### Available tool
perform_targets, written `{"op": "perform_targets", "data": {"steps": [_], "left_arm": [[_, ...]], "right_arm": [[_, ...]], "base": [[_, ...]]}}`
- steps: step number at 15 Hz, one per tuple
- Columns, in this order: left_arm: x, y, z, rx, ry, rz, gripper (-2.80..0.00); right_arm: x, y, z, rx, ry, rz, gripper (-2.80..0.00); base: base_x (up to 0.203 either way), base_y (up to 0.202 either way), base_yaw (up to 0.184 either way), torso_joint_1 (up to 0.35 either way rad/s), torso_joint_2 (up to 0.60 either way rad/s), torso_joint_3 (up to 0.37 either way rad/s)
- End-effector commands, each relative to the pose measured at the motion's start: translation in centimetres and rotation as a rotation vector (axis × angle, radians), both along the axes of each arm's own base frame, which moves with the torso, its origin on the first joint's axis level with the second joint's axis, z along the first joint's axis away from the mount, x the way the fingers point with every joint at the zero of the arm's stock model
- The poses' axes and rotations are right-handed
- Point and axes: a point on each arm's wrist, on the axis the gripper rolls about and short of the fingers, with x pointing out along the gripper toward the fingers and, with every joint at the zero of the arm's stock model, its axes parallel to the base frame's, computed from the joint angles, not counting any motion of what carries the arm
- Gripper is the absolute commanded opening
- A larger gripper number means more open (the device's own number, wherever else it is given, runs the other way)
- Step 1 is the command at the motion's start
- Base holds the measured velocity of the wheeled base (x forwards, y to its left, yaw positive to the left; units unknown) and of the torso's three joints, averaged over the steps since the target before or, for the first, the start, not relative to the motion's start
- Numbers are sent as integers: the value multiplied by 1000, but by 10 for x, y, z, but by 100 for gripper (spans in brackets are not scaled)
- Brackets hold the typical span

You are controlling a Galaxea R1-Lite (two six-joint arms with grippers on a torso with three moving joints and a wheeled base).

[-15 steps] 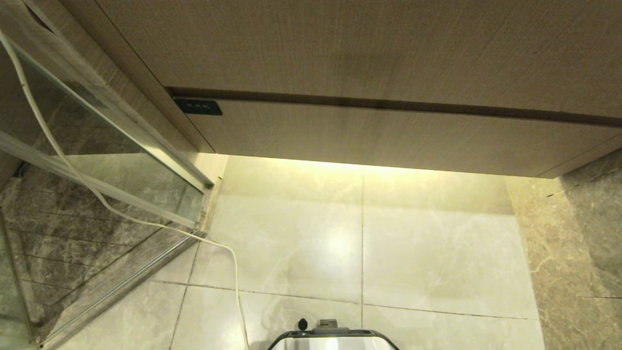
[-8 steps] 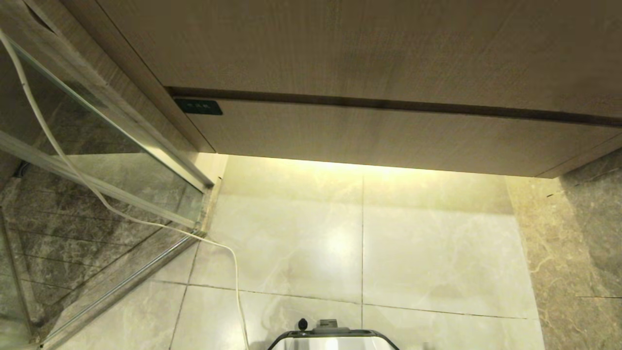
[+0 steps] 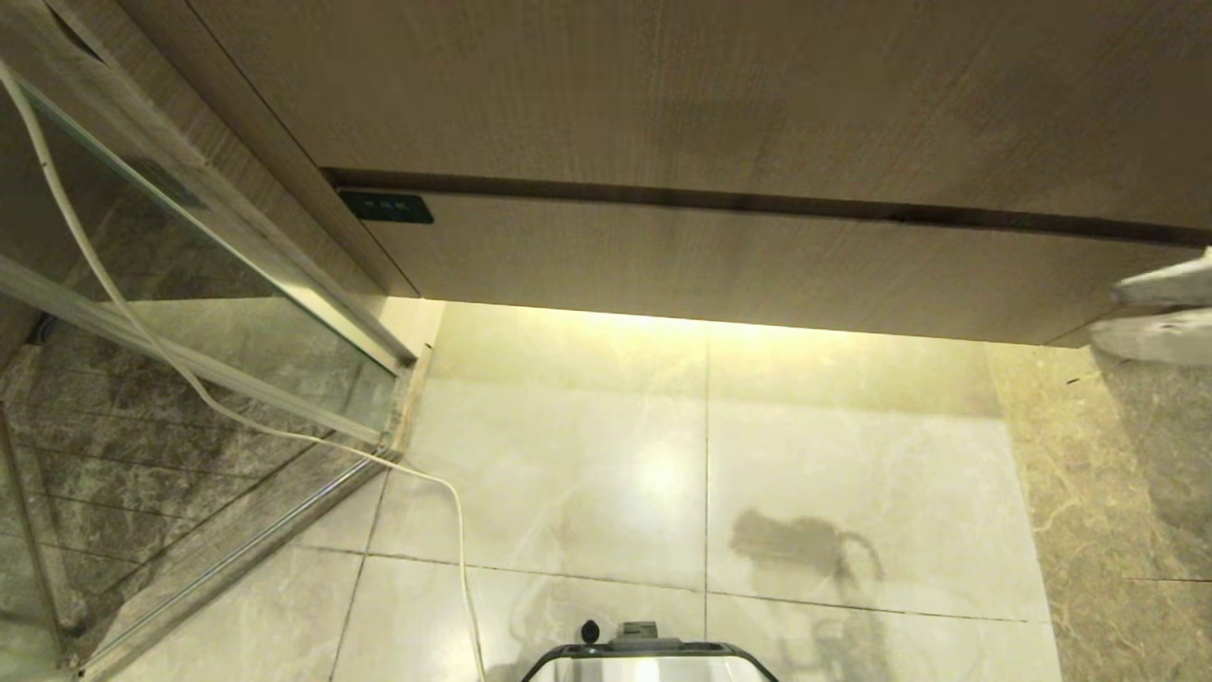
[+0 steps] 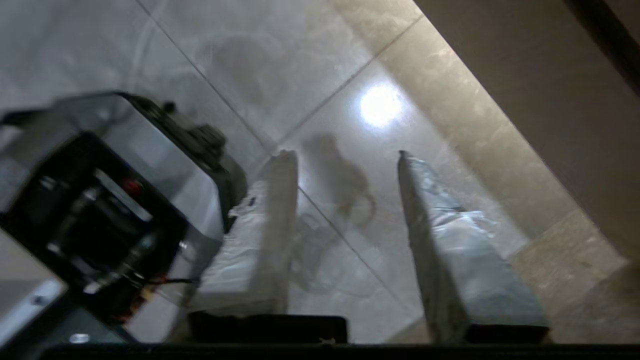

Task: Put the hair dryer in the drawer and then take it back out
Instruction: Pull open the drawer

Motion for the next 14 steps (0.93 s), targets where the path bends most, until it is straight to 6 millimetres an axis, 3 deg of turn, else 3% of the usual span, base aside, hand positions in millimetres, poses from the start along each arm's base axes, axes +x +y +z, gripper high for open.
{"op": "perform_targets", "data": {"steps": [1, 6, 9, 14], "left_arm": [[0, 0, 0, 0, 2, 0, -280], [0, 0, 0, 0, 2, 0, -280], [0, 0, 0, 0, 2, 0, -280], [0, 0, 0, 0, 2, 0, -280]], "right_arm": [[64, 22, -19, -153, 47, 27, 0], [105, 42, -56, -508, -194, 32, 0], [117, 49, -85, -567, -292, 65, 0], [138, 61, -110, -520, -471, 181, 0]], "base": [[0, 0, 0, 0, 0, 0], [0, 0, 0, 0, 0, 0], [0, 0, 0, 0, 0, 0], [0, 0, 0, 0, 0, 0]]}}
